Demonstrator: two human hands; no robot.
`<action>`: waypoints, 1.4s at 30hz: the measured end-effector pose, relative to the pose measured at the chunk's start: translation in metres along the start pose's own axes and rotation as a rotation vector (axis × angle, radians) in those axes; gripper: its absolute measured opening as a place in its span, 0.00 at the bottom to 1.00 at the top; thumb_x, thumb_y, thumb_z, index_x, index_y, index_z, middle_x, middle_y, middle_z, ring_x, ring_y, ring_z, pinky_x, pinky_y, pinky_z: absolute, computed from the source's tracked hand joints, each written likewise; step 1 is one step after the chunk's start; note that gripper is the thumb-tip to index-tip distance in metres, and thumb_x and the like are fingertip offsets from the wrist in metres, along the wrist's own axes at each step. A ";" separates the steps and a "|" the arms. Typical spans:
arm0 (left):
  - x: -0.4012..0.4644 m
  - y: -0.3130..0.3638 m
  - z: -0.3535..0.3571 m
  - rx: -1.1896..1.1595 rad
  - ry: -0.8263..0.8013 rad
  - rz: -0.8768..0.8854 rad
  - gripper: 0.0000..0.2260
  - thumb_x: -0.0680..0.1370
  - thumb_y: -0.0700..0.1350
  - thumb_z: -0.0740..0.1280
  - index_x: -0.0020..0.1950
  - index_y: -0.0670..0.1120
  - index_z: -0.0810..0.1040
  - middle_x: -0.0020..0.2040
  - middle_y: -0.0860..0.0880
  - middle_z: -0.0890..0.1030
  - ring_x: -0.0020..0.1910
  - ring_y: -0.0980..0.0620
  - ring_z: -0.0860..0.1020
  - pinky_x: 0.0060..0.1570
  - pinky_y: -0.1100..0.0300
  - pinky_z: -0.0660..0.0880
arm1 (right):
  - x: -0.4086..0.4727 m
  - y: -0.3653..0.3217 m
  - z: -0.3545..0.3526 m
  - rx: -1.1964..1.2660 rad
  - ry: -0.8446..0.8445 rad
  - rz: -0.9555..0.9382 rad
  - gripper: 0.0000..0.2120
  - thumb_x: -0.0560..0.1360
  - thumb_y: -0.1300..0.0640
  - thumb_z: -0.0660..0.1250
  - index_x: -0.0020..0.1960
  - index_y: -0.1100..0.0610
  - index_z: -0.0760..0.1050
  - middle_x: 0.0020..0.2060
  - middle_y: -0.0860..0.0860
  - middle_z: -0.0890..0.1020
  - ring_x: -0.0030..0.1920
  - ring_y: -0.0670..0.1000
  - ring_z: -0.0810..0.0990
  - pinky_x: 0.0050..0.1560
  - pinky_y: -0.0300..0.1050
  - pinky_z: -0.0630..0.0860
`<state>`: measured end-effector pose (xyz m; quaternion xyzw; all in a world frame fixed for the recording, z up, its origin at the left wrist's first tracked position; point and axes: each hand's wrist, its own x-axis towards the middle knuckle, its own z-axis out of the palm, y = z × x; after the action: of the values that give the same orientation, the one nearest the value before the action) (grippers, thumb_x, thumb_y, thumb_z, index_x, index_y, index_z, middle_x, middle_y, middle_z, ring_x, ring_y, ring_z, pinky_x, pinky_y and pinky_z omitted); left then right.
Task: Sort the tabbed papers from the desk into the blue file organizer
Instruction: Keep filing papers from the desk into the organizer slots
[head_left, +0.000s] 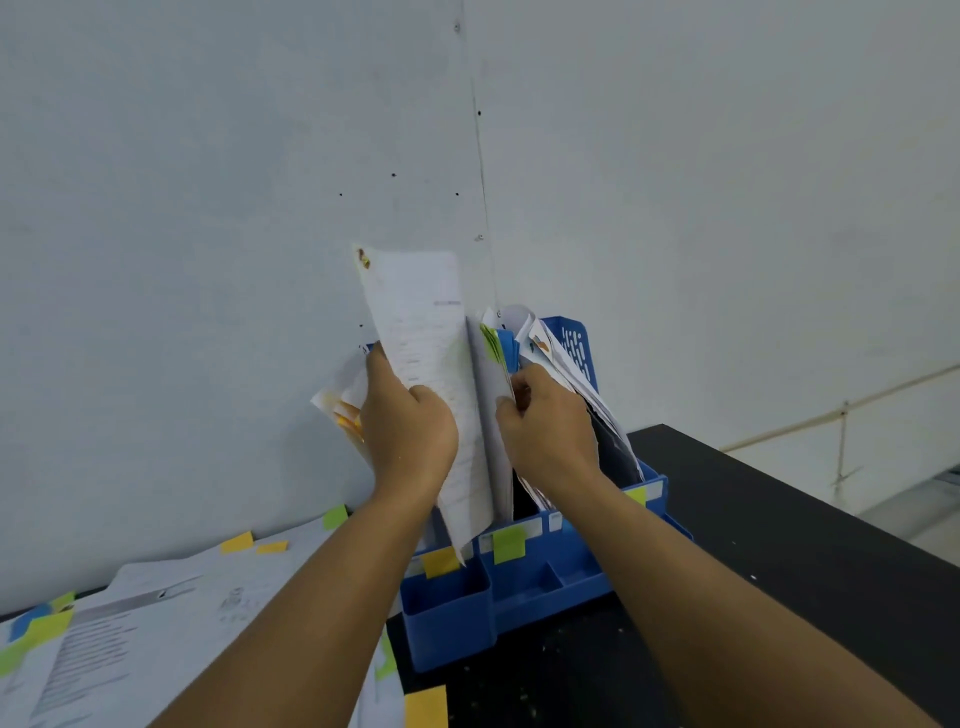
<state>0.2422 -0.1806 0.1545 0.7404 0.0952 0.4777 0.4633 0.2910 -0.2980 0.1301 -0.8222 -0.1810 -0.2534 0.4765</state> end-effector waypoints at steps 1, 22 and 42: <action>0.004 -0.003 -0.001 0.045 0.008 -0.048 0.25 0.77 0.33 0.55 0.73 0.49 0.64 0.64 0.50 0.75 0.59 0.48 0.75 0.58 0.53 0.75 | 0.000 0.000 0.001 -0.001 -0.001 0.001 0.04 0.80 0.54 0.65 0.47 0.52 0.72 0.38 0.44 0.77 0.37 0.43 0.74 0.34 0.35 0.67; -0.028 -0.035 0.036 -0.007 -0.165 -0.300 0.27 0.78 0.43 0.63 0.75 0.50 0.56 0.65 0.43 0.74 0.56 0.43 0.76 0.54 0.45 0.77 | -0.005 -0.008 0.014 0.038 0.006 0.007 0.05 0.77 0.53 0.69 0.50 0.54 0.78 0.46 0.49 0.77 0.45 0.48 0.76 0.41 0.37 0.68; -0.077 -0.044 -0.083 0.310 -0.249 -0.010 0.04 0.75 0.46 0.68 0.44 0.55 0.80 0.35 0.59 0.80 0.34 0.61 0.78 0.33 0.68 0.72 | -0.044 -0.013 0.034 0.022 0.104 -0.126 0.11 0.77 0.47 0.69 0.55 0.51 0.80 0.60 0.48 0.70 0.52 0.48 0.76 0.46 0.47 0.79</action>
<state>0.1487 -0.1519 0.0819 0.8557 0.1131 0.3597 0.3543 0.2569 -0.2643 0.0994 -0.7897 -0.2100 -0.3230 0.4775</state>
